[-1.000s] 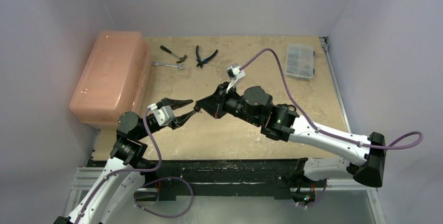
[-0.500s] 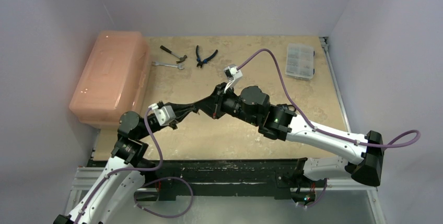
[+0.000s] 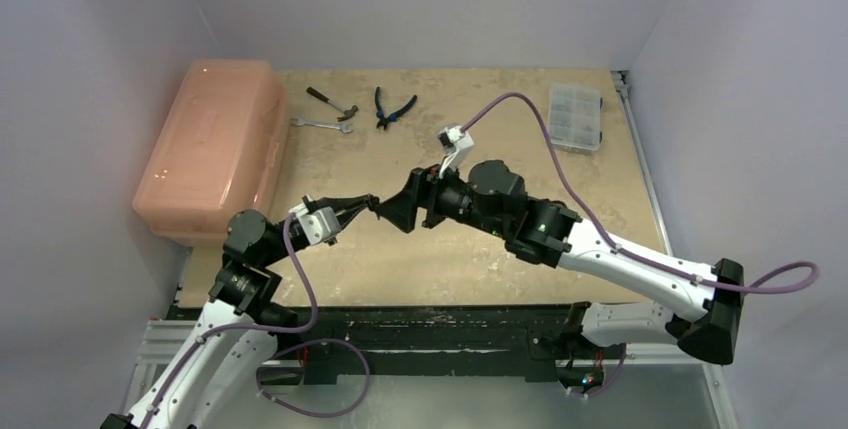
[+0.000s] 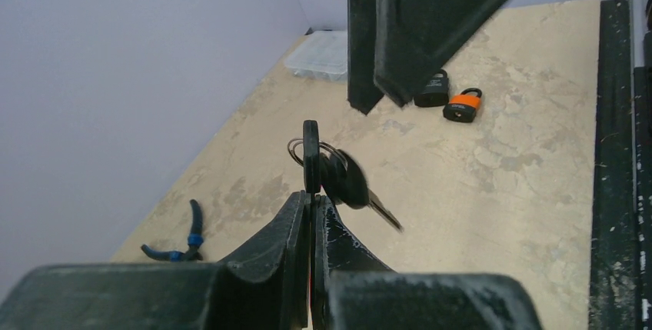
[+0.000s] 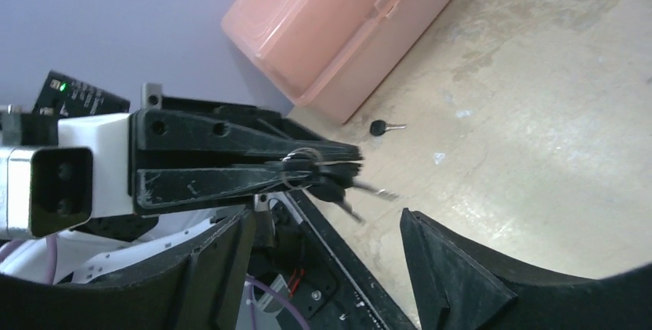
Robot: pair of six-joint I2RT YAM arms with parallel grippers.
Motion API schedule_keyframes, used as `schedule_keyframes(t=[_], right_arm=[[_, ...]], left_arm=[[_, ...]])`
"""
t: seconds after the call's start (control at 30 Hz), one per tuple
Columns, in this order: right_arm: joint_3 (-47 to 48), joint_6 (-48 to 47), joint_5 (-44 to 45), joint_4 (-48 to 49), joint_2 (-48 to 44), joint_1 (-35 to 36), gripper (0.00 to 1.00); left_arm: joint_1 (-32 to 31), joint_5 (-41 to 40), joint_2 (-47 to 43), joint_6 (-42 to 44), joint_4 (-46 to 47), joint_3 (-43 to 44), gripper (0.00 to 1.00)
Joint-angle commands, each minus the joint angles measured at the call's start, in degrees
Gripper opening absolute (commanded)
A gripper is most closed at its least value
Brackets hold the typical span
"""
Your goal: Unlock with the key
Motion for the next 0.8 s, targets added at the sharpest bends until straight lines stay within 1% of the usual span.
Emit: schedule_keyframes(t=[0.0,0.1,0.23,0.4,0.53,0.67,0.77], right_arm=[[1.4,0.7,-6.5,-3.4,-5.4,-6.3,0.79],[1.1,2.3,-13.9,-2.1,-6.5,-9.9,0.80],[3.7,2.1,-17.9,-3.1,-4.9,-10.7,0.80],[6.4,1.9,-20.6,-4.3,-2.6,-11.1,0.80],[7.5,1.0,-21.1,-4.9,-1.8,-11.3,0.80],[8.3,0.1,-23.8,-4.8,-1.2,-11.5,0.79],[8.8,-0.7,-25.8,-4.6,-0.6,-11.6,0.77]], left_arm=[[0.0,0.1,1.0,8.0,-1.5,5.0,0.00],[0.0,0.8,2.3,10.3,-2.0,6.2,0.00],[0.0,1.4,3.7,14.4,-3.3,8.3,0.00],[0.0,1.7,4.6,24.3,-8.5,11.1,0.00],[0.0,2.6,4.8,32.2,-10.2,11.8,0.00],[0.0,5.4,3.9,40.0,-12.4,11.0,0.00],[0.0,8.6,4.1,42.4,-12.1,11.0,0.00]])
